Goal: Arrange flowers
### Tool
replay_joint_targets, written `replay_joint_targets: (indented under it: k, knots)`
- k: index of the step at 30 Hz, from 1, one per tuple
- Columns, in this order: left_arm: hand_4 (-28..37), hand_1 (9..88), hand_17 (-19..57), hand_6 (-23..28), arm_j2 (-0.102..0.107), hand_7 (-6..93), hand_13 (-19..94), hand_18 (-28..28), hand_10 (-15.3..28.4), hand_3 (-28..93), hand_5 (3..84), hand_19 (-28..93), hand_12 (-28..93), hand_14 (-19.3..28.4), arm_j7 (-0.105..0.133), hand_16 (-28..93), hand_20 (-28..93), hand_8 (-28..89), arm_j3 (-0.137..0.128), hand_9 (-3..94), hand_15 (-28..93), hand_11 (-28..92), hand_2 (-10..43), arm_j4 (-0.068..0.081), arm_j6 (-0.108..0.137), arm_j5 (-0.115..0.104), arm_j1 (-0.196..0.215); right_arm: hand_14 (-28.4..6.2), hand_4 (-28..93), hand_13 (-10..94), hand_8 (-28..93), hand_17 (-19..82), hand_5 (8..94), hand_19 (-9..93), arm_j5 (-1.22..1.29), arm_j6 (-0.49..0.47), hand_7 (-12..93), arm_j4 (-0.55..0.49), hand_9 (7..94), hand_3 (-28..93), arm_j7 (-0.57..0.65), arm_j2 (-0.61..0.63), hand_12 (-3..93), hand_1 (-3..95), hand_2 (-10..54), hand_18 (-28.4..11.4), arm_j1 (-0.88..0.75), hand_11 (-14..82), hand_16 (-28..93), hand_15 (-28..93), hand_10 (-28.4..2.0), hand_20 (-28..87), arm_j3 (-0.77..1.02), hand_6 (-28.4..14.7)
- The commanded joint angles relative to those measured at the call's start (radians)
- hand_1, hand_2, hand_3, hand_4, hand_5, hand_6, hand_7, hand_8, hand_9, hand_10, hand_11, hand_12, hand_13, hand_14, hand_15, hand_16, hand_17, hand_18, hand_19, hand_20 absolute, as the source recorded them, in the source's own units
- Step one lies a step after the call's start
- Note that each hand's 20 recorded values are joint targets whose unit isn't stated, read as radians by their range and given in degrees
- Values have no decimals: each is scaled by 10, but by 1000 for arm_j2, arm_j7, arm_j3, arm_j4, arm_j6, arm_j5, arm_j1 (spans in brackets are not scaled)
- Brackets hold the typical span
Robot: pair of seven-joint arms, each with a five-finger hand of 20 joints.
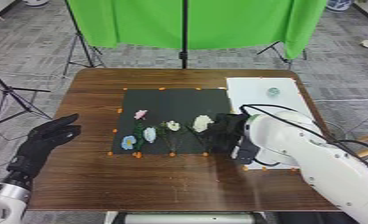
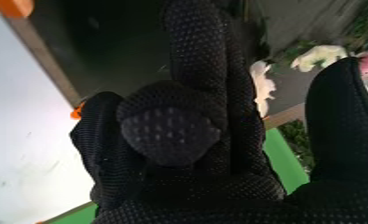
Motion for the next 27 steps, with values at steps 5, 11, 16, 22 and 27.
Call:
replay_joint_targets:
  k: [5,11,16,22,27]
  knots:
    - [-86,353,49,42,-5,83,371,154,138,653,424,125,105,180,-8,-9,157,-59,-2,451,129,144,-79,2,-10,3,7,-39,-111,922,-66,625,789,932,42,-1,131,-17,885,490,-13,-6,260,265,66,-173,-24,261,349,564,-171,540,-8,-57]
    - [-85,353,48,42,-10,84,371,154,138,652,424,125,105,181,-8,-9,157,-59,-5,451,130,143,-78,1,-10,2,11,-39,-112,922,-66,625,786,932,66,-12,131,-15,885,495,-22,-9,259,263,66,-174,-23,260,351,562,-171,540,-10,-55]
    - [-85,354,48,42,-15,83,371,155,138,650,425,124,105,181,-5,-9,156,-60,-6,451,130,143,-78,-2,-7,4,14,-39,-112,921,-66,621,780,932,50,-60,132,-16,882,494,-11,-2,261,265,66,-175,-11,259,352,559,-173,539,40,-52]
    - [-85,353,48,42,-17,84,370,155,137,651,424,123,105,181,-5,-9,156,-59,-11,451,129,144,-78,-5,-4,4,19,-41,-107,917,-61,617,779,932,-184,116,147,-21,872,514,-33,55,262,280,50,-173,25,258,352,555,-166,534,96,-45]
    - [-85,353,48,42,-16,83,371,155,136,652,425,122,105,181,-7,-8,156,-59,-8,451,130,145,-79,-6,-3,4,20,-46,-110,894,-61,598,700,932,-429,302,140,104,796,555,-29,83,246,301,12,-172,130,204,352,560,-173,547,4,-35]
